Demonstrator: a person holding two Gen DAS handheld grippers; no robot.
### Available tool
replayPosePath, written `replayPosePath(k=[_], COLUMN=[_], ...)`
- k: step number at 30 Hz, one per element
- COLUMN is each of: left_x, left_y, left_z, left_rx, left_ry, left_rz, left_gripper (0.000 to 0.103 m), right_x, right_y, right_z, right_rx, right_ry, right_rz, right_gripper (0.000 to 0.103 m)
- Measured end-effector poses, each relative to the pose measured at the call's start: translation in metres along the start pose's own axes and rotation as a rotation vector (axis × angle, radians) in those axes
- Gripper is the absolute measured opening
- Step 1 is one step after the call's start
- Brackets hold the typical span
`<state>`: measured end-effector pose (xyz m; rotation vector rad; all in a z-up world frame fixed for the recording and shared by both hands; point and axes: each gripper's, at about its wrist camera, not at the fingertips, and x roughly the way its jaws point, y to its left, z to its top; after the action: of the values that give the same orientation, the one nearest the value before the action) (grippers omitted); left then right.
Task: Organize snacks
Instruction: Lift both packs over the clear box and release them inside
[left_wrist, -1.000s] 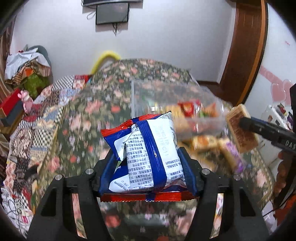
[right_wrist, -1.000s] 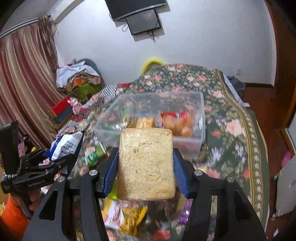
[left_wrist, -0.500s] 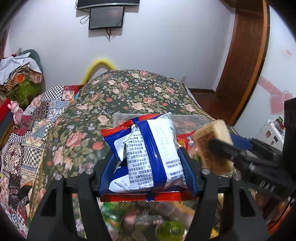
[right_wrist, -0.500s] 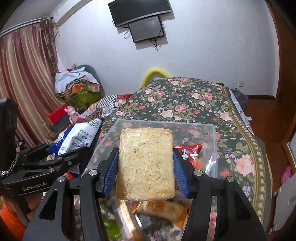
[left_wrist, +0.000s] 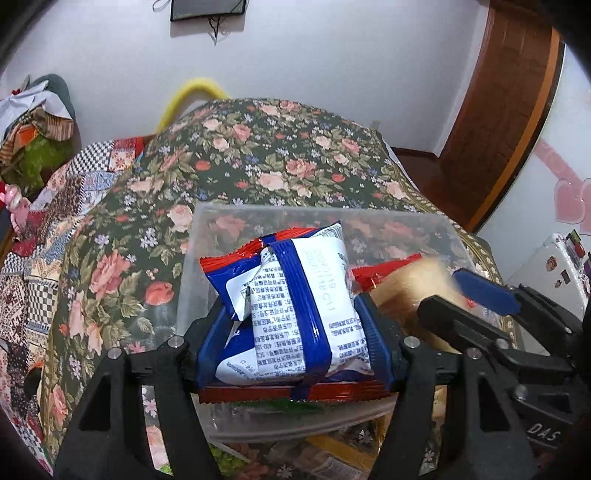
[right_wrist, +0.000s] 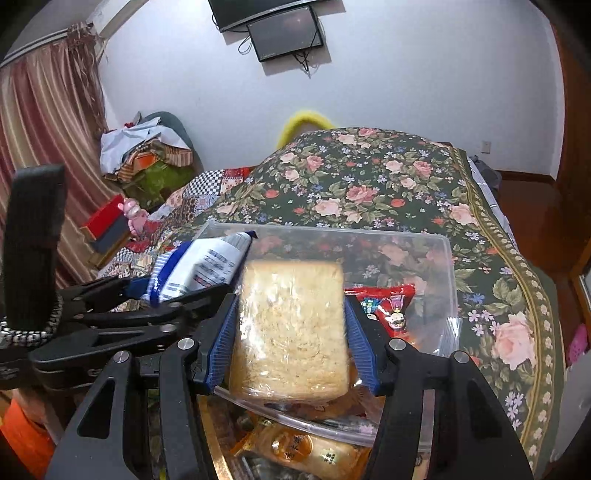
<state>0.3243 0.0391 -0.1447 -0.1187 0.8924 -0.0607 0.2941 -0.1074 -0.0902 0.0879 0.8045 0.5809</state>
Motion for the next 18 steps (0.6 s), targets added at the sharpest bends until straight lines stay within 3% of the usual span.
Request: replayPosePath(k=[11,14,18], left_x=[-0.055,-0.078,-0.100], left_y=[-0.004,0.002,0.012], left_z=[-0.013,-0.023,-0.044], left_rx=[0.070,0.081,0.095], left_ry=[-0.090,-0.118,-0.126], left_rz=[0.010,0.023,0.043], left_gripper=[0.073,0.079,0.083], right_x=[-0.040,-0.058,-0.078], right_y=[0.014,0.015,0.010], right_z=[-0.001,-0.005,-0.016], right_rx=[-0.056,-0.060,-0.053], right_ry=[-0.043,-0.063,-0.073], right_rz=[0.001,0.001,-0.004], right_gripper=[0.059,0.065,0.066])
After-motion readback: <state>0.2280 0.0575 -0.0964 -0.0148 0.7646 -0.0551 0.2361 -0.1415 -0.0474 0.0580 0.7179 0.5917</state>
